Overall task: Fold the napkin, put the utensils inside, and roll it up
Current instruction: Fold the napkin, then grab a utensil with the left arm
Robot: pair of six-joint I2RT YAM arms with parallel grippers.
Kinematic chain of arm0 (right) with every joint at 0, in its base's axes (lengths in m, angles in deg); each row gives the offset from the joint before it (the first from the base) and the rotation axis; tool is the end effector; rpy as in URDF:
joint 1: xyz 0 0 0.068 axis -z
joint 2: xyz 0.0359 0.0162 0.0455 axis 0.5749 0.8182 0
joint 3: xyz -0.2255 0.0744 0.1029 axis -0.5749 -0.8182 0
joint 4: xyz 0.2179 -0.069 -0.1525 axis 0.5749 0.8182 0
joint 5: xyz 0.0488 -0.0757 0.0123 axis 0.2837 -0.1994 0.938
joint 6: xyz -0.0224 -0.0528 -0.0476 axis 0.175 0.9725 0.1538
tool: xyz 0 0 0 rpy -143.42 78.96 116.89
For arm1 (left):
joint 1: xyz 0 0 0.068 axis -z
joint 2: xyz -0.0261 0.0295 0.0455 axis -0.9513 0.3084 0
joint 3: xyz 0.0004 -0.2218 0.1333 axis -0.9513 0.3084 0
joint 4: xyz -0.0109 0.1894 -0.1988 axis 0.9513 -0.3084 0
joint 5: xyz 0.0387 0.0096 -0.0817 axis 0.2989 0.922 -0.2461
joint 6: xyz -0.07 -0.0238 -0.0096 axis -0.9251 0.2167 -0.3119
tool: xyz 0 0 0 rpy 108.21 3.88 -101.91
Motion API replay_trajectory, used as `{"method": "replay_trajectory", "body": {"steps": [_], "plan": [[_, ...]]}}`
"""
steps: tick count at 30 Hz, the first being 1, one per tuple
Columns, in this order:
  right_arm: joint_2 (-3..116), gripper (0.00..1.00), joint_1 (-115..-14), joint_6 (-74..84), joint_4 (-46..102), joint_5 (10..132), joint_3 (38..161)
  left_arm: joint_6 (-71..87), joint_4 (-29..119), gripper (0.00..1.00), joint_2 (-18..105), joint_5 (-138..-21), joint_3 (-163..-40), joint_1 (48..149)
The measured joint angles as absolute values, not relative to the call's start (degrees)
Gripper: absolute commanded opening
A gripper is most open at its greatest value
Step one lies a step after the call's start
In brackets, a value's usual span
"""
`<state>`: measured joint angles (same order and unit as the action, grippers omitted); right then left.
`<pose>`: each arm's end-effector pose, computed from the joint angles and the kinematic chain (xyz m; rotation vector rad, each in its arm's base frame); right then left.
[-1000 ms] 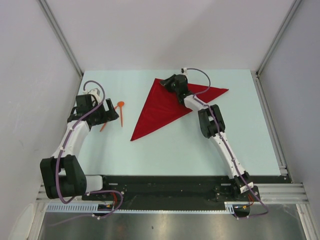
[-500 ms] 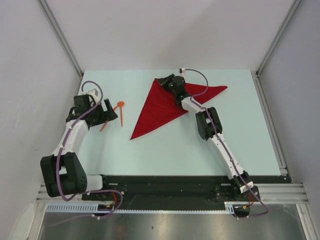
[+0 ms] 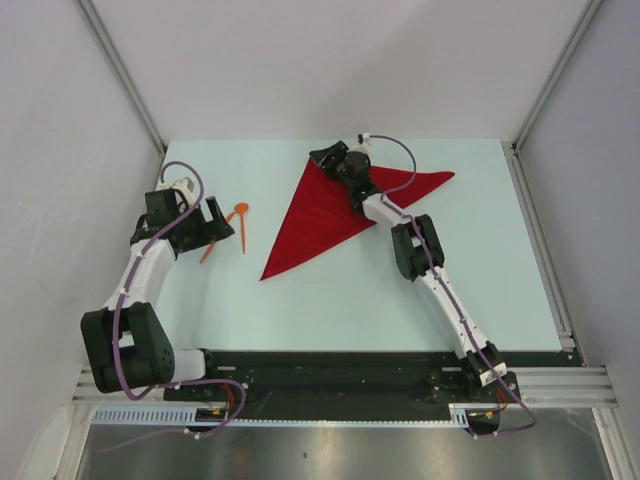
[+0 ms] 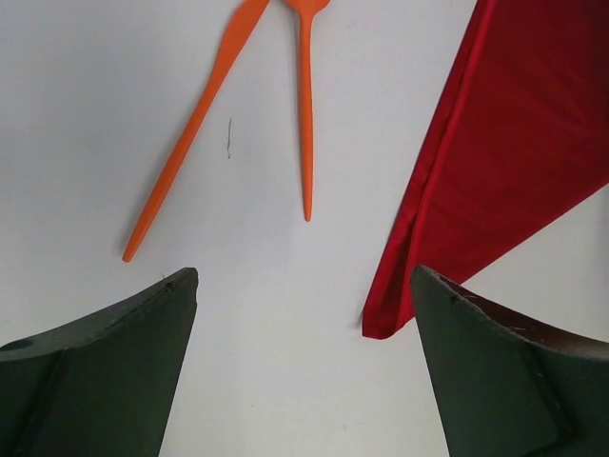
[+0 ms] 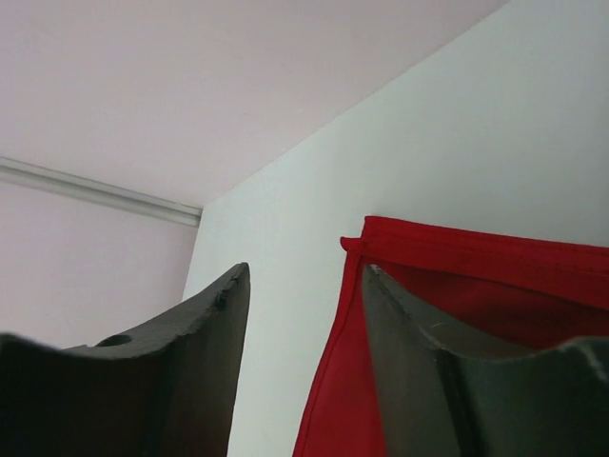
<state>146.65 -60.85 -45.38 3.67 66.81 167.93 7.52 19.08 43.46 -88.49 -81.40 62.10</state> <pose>0.5940 0.2905 0.0831 0.4274 1.6930 1.1378 0.3097 0.0354 0.2090 -0.3046 2.3595 -0.3736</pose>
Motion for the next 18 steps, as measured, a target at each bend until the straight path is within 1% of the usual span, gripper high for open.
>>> {"method": "replay_trajectory", "body": {"steps": [2, 5, 6, 10, 14, 18], "plan": [[146.65, 0.61, -60.74, -44.94, 2.88, 67.67, 167.91, 7.52, 19.50, 0.97, 43.46, -88.62, -81.38, 62.04], [146.50, 0.62, -60.55, -43.59, 2.14, 69.15, 167.80, 7.52, 19.87, 0.96, 43.46, -88.62, -81.31, 61.99], [146.17, 0.62, -60.46, -43.06, 2.03, 69.72, 167.27, 7.52, 19.96, 0.94, 43.46, -88.55, -81.27, 61.97], [141.53, 0.61, -59.89, -40.92, 2.42, 73.22, 160.89, 7.26, 20.11, 0.90, 43.44, -87.79, -80.70, 61.93], [129.56, 0.60, -58.93, -36.59, 4.30, 77.54, 148.23, 6.62, 19.71, 0.88, 43.41, -84.86, -80.48, 62.65], [111.22, 0.59, -57.92, -30.62, 5.92, 81.02, 133.31, 4.46, 20.22, 0.86, 43.41, -79.92, -80.51, 67.59]]}}
